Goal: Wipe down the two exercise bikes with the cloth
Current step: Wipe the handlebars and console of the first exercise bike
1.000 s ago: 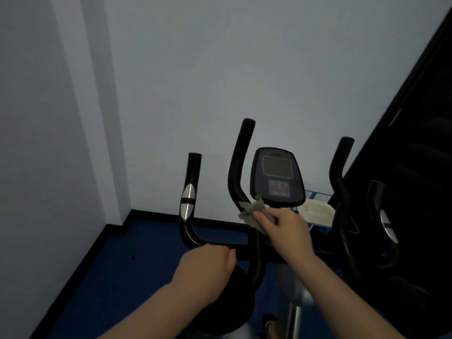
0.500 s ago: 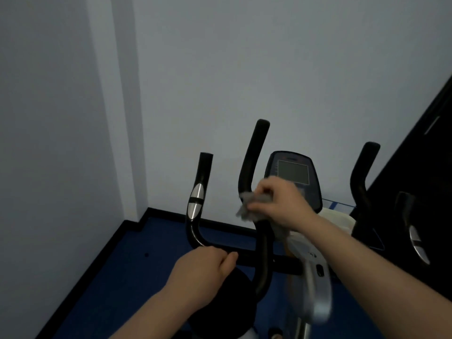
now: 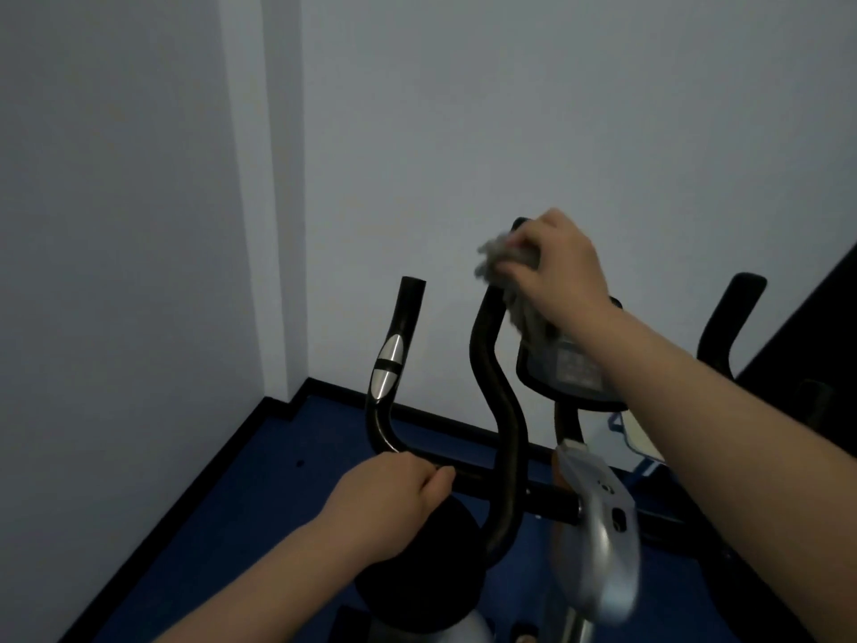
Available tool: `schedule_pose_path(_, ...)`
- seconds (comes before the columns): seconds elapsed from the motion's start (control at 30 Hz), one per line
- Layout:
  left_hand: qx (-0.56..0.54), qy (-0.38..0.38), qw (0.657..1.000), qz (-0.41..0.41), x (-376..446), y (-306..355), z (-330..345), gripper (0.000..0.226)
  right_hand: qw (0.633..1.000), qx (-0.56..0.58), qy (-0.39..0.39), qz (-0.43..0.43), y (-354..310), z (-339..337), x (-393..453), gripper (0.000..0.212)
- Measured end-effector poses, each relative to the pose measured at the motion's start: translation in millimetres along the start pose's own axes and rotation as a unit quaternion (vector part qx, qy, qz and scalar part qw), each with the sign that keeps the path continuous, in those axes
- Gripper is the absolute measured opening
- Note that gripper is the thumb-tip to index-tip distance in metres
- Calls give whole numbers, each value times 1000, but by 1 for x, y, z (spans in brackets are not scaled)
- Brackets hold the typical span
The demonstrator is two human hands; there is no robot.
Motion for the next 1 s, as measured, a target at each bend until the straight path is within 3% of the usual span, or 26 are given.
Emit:
schedule_pose_path(0.1, 5, -3, 1000, 6, 0, 1, 1, 44, 997, 7, 82, -1, 2, 8, 1, 18)
schedule_pose_path(0.23, 22, 2, 1000, 6, -4, 4, -2, 45, 998, 53, 28, 13, 5, 53, -37, 14)
schedule_pose_path(0.33, 25, 0, 1000, 7, -5, 6, -3, 45, 999, 23, -25, -24, 1, 44, -21, 14)
schedule_pose_path(0.47, 11, 3, 1000, 2, -3, 3, -3, 45, 996, 2, 82, -15, 4, 9, 0, 15)
schedule_pose_path(0.53, 11, 8, 1000, 5, -4, 2, -2, 47, 997, 18, 68, -9, 3, 29, -18, 16)
schedule_pose_path(0.7, 25, 28, 999, 7, -5, 3, -4, 49, 975, 191, 9, 114, 4, 68, -70, 13)
schedule_pose_path(0.77, 22, 26, 999, 5, -5, 3, -3, 49, 966, 218, 11, 137, 12, 60, -62, 11)
schedule_pose_path(0.87, 5, 15, 1000, 7, -3, 2, -1, 49, 948, 244, 92, 184, 23, 45, -45, 10)
schedule_pose_path(1.0, -2, 17, 1000, 14, -2, 1, -2, 49, 944, 266, 25, 195, 13, 68, -69, 9)
Point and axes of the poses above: each hand's wrist, its own x-axis towards the middle knuckle, its own z-axis out of the palm, y = z × x, the point moved 7 cm from there along x, towards the middle knuckle, and after that the axes turned 4 degrees about -x, right-handed, at the moved point
